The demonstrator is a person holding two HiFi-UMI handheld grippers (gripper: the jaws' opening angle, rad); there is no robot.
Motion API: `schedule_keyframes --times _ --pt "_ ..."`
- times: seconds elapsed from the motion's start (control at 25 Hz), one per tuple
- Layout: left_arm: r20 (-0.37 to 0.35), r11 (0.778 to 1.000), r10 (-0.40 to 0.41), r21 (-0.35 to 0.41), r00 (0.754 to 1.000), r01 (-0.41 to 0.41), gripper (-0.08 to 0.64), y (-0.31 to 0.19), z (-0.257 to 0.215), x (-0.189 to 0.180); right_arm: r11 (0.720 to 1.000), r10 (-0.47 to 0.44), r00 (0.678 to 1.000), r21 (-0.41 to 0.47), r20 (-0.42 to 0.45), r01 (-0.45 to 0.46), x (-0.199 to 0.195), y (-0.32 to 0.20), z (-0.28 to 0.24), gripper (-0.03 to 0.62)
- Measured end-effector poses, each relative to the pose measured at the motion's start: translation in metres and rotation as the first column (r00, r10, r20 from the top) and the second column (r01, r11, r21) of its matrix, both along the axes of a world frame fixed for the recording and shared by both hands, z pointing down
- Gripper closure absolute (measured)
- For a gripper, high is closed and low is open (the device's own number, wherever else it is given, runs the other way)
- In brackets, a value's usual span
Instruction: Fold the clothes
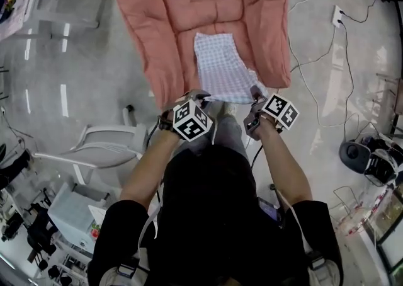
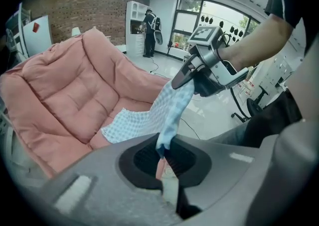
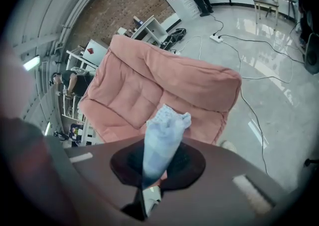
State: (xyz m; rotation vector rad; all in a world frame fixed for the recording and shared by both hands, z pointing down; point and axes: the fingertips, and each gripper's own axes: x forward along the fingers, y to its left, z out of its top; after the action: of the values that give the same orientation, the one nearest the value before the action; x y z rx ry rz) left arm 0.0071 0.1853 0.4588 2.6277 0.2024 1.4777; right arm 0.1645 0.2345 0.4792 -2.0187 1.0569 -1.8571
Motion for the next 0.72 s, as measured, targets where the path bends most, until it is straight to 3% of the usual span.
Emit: schedule_keyframes --times 0.44,0.72 --pt "0.070 0.992 -0.110 -0.058 0.991 0.115 0.545 0.061 0.076 -0.018 0.993 -0.110 0.993 -0.045 0.044 0.112 -0.015 0.042 0.068 0.569" --pt "0.116 0.980 -0.176 -0.073 0.978 0.185 0.545 0.065 0.085 -0.018 0.988 -0.131 0.985 -0.065 0.108 0.138 -0.016 0.043 0.076 0.569"
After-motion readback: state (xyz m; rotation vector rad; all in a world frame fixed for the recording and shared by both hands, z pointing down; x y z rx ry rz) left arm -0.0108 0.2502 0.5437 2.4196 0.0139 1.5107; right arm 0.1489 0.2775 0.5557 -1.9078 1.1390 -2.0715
